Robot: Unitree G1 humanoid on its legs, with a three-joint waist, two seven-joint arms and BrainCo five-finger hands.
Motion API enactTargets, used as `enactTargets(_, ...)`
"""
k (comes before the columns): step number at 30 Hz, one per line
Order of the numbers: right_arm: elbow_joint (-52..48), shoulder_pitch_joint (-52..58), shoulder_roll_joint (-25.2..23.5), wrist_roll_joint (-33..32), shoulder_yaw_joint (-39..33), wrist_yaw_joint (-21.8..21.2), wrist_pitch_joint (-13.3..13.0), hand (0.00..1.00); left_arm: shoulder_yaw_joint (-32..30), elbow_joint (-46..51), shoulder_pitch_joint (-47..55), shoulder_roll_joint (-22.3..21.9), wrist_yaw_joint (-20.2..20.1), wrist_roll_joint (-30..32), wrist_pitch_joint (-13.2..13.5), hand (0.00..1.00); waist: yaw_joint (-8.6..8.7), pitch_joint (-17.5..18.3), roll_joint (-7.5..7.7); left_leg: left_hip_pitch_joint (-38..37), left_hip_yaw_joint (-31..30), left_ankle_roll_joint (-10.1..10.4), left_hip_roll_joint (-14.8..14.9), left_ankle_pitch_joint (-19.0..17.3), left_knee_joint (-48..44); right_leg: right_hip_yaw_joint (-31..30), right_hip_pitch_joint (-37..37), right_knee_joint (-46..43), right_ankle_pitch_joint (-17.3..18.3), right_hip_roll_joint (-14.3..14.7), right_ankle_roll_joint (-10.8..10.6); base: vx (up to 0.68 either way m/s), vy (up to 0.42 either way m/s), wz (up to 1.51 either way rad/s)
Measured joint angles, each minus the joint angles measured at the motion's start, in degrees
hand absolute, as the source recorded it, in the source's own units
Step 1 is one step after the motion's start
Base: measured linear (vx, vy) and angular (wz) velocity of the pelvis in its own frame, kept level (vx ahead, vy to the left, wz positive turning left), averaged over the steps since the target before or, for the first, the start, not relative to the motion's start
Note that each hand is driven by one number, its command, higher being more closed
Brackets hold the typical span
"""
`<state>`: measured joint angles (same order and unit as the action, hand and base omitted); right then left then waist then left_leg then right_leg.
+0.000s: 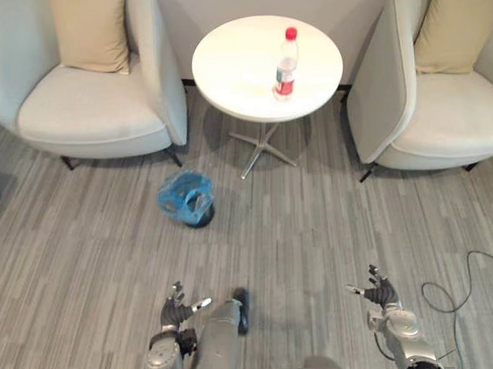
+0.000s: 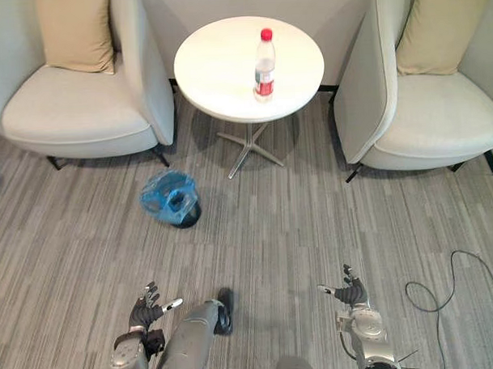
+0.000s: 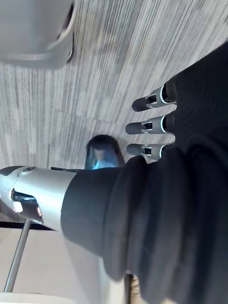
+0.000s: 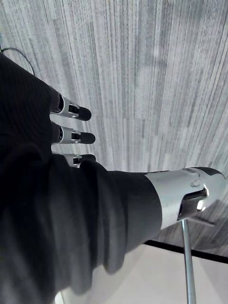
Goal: Gather rubbish on tea table into small bin, then transfer packed bag to large trash can.
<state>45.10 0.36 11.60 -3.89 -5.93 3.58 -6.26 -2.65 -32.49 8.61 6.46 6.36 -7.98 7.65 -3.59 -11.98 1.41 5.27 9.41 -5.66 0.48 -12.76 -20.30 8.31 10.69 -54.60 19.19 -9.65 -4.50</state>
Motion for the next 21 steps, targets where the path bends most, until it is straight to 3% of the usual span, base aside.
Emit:
enactTargets(2, -0.46, -0.4, 0.3, 0.0, -0.01, -0.01, -0.09, 0.0, -0.14, 0.26, -1.52, 0.5, -0.02, -0.43, 0.52, 0.0, 0.45, -0.37, -1.72, -5.34, -1.34, 0.85, 1.03, -1.69, 3.62, 2.58, 4.29, 10.75, 0.34, 2.63, 0.65, 0.53, 0.029, 0.05)
enactTargets(3, -0.37, -0.66, 0.36, 0.0, -0.01, -0.01, -0.06, 0.0, -0.18, 0.02, -2.21, 0.62, 0.01, -0.43, 0.51, 0.0, 1.17, -0.43, -1.78, -6.23, -1.93, 1.07, 1.27, -1.92, 4.17, 2.22, 5.36, 15.72, -0.02, 3.61, 0.34, 0.51, -0.034, 0.59)
enactTargets(5, 0.37, -0.35, 0.74, -0.01, -0.48, 0.03, 0.12, 0.0, -0.19, -1.68, -4.05, 1.38, 0.1, -0.36, 0.51, 0.0, 3.25, -0.41, -1.32, -8.87, -5.13, 2.66, 1.23, -2.9, 4.96, -3.13, 7.54, 39.69, -9.75, 5.92, -0.85, 0.52, -0.086, 0.9)
enactTargets(6, 0.78, -0.27, 0.82, 0.0, -0.84, 0.02, 0.17, 0.0, -0.22, -1.97, -4.17, 1.42, 0.13, -0.36, 0.48, 0.0, 3.28, -0.63, -1.11, -9.99, -5.74, 3.78, 1.21, -3.59, 4.93, -4.52, 8.12, 42.62, -13.5, 6.03, -0.61, 0.54, -0.152, 0.86)
enactTargets(7, 1.37, 0.33, 1.08, 0.04, -1.04, 0.08, 0.57, 0.0, -0.22, -2.75, -3.96, 1.39, 0.23, -0.32, 0.46, 0.0, 3.31, -0.58, -0.94, -11.87, -7.91, 5.56, 1.54, -4.74, 4.64, -5.73, 7.49, 43.17, -21.39, 6.36, -0.75, 0.58, -0.227, 0.83)
enactTargets(8, 1.3, 0.66, 1.38, 0.06, -1.07, 0.07, 0.72, 0.0, -0.26, -3.35, -3.61, 1.13, 0.21, -0.27, 0.45, 0.0, 3.43, -0.41, -1.47, -12.19, -10.08, 6.85, 3.0, -5.59, 2.47, -5.99, 6.17, 42.32, -25.42, 7.54, 3.07, 0.6, -0.267, 0.75)
enactTargets(9, 1.14, 0.43, 1.42, 0.09, -1.19, 0.07, 0.77, 0.0, -0.28, -3.61, -3.53, 0.89, 0.21, -0.21, 0.43, 0.0, 3.26, -0.3, -2.0, -11.32, -10.88, 6.9, 3.96, -5.59, 0.21, -4.84, 6.15, 41.17, -24.23, 8.02, 3.85, 0.59, -0.284, 0.57)
enactTargets(10, 0.1, 0.4, 1.23, 0.06, -1.07, 0.04, 0.85, 0.0, -0.4, -3.72, -3.61, 0.36, 0.23, -0.18, 0.33, 0.0, 2.87, -0.62, -2.49, -8.46, -10.74, 8.55, 5.52, -4.52, -7.25, -3.07, 5.31, 39.2, -21.95, 8.92, 5.43, 0.52, -0.282, 0.47)
enactTargets(11, -2.2, 0.74, 1.24, -0.01, -0.82, 0.05, 0.96, 0.0, -0.87, -3.77, -3.43, -0.94, 0.21, -0.18, 0.07, 0.0, 2.93, -0.98, -3.12, -3.77, -10.2, 9.45, 6.9, -0.6, -19.77, -1.49, 2.68, 38.67, -19.66, 9.75, 6.37, 0.5, -0.268, 0.47)
enactTargets(12, -3.62, 1.05, 1.19, -0.08, -0.59, 0.12, 0.98, 0.0, -0.98, -3.69, -3.22, -1.66, 0.21, -0.18, 0.05, 0.0, 2.56, -1.02, -3.11, -1.11, -9.62, 9.19, 8.33, 2.96, -26.35, -1.26, 1.11, 38.84, -18.84, 9.98, 6.94, 0.46, -0.242, 0.3)
enactTargets(13, -5.49, 1.16, 0.92, -0.13, -0.01, 0.23, 0.87, 0.0, -0.87, -3.63, -2.71, -2.33, 0.2, -0.18, 0.05, 0.0, 2.1, -1.08, -3.09, 2.12, -7.54, 8.99, 10.71, 3.56, -33.1, -1.35, -1.66, 39.53, -18.18, 10.66, 7.7, 0.52, -0.216, 0.04)
enactTargets(14, -7.93, 1.29, 0.11, -0.16, -0.2, 0.43, 0.12, 0.0, 0.02, -3.64, -2.26, -2.81, 0.04, -0.22, 0.03, 0.0, 1.53, -1.28, -2.41, 4.61, -4.87, 8.54, 12.58, 1.32, -36.52, -1.33, -6.16, 41.47, -17.76, 10.61, 8.33, 0.42, -0.163, -0.02)
enactTargets(16, -8.83, 1.32, -0.34, -0.74, -1.07, 1.02, -0.93, 0.0, 0.64, -3.51, -2.71, -3.43, -0.02, -0.28, 0.08, 0.0, 1.12, -1.27, -1.65, 6.25, -1.9, 9.07, 12.62, -0.17, -30.02, -1.38, -10.34, 44.87, -17.53, 9.35, 7.96, 0.36, -0.082, 0.02)
enactTargets(18, -8.72, 1.6, -0.31, -0.78, -2.75, 1.55, -1.17, 0.0, 0.86, -3.58, -3.05, -3.95, -0.01, -0.27, 0.09, 0.0, 1.25, -1.15, -2.73, 7.51, -0.12, 9.91, 12.62, 0.44, -15.65, -0.88, -12.66, 46.8, -16.54, 8.8, 6.44, 0.28, 0.04, 0.07)
enactTargets(19, -8.75, 1.93, -0.18, -0.78, -3.03, 1.7, -1.14, 0.0, 0.91, -3.59, -3.07, -4.14, -0.01, -0.27, 0.09, 0.0, 1.27, -0.88, -3.45, 7.39, 0.23, 10.65, 12.59, 1.92, -10.83, -0.85, -12.83, 46.75, -16.08, 8.91, 5.79, 0.23, 0.158, 0.02)
enactTargets(20, -9.34, 2.96, 0.44, -0.77, -3.79, 1.77, -1.13, 0.0, 1.03, -3.66, -2.89, -4.79, -0.02, -0.27, 0.08, 0.0, 1.37, -0.12, -5.47, 7.25, 0.11, 10.97, 12.52, 9.43, -2.11, -0.93, -13.11, 46.43, -14.88, 10.04, 4.37, 0.25, 0.187, 0.11)
enactTargets(21, -9.24, 3.89, -0.37, -0.74, -4.42, 1.87, -0.75, 0.0, 0.98, -4.36, -3.24, -4.23, 0.02, -0.24, 0.04, 0.0, 1.25, -0.24, -5.39, 5.96, 0.15, 9.16, 11.52, 8.62, -0.91, -1.57, -13.68, 45.58, -13.73, 9.3, 3.42, 0.2, 0.154, 0.13)
